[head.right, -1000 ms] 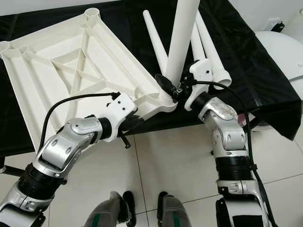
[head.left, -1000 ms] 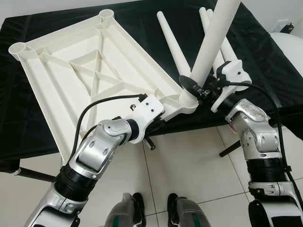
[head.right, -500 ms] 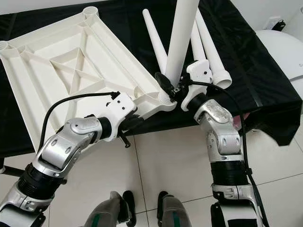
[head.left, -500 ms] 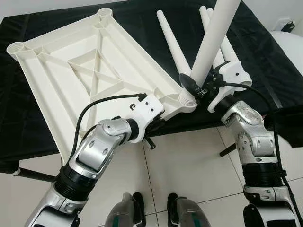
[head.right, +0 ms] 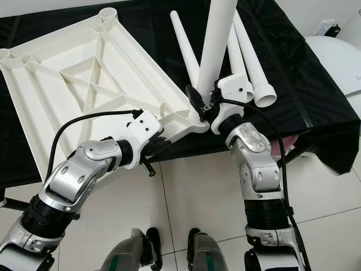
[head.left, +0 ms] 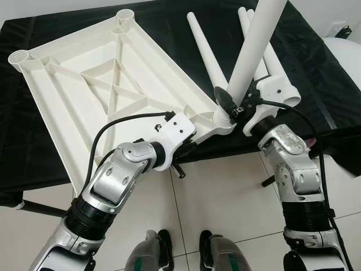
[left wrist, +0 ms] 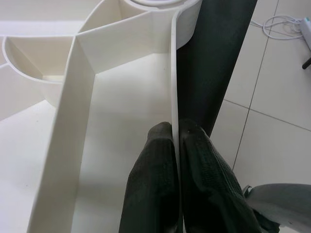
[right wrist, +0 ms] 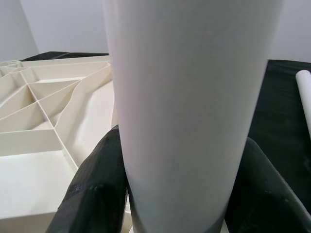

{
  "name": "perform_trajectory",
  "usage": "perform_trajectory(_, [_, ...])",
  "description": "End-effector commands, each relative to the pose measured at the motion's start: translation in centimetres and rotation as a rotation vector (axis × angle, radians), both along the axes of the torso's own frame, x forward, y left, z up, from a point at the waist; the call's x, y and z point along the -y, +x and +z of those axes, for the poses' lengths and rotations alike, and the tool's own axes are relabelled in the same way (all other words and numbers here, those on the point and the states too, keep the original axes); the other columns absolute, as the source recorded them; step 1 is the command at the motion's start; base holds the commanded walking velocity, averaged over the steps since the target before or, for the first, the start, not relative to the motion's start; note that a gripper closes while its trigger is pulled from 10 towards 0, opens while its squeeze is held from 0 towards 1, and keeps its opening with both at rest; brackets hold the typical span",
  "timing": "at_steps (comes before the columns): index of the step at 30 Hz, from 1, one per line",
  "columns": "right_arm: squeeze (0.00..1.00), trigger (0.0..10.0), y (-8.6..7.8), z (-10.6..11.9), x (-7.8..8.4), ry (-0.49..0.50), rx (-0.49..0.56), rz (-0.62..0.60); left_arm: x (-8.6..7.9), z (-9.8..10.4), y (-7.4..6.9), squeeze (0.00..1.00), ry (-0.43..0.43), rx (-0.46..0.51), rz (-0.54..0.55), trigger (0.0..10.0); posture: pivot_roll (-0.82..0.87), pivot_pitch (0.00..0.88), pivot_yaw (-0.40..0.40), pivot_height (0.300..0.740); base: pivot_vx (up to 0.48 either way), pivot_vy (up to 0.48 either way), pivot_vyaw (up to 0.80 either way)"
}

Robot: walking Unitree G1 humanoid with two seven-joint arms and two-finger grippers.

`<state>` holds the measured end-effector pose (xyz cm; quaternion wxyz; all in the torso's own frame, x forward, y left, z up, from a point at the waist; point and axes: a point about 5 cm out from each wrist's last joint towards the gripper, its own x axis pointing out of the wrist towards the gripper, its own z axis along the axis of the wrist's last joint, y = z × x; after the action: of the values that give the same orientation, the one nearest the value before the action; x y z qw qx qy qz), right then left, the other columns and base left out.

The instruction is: Building children table

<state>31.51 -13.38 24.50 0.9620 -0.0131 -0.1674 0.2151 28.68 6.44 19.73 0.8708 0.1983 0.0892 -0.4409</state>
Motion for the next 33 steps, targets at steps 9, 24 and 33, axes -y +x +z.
perform_trajectory(9, [0.00, 10.0, -0.7, 0.6, -0.5, 0.006, 0.046, -0.105, 0.2, 0.2, -0.3, 0.00, -0.017, 0.012, -0.015, 10.0, -0.08, 0.215, 0.040, 0.740, 0.000, 0.000, 0.00])
perform_trajectory(24, [0.00, 10.0, -1.1, 0.2, -1.6, 0.015, 0.037, -0.207, 0.2, 0.2, -0.4, 0.00, -0.016, 0.009, -0.012, 10.0, -0.08, 0.221, 0.041, 0.740, 0.000, 0.000, 0.00])
perform_trajectory(33, [0.00, 10.0, -1.4, 0.1, -1.8, 0.033, 0.034, -0.271, 0.1, 0.3, -0.4, 0.00, -0.015, 0.008, -0.012, 10.0, -0.08, 0.228, 0.046, 0.740, 0.000, 0.000, 0.00])
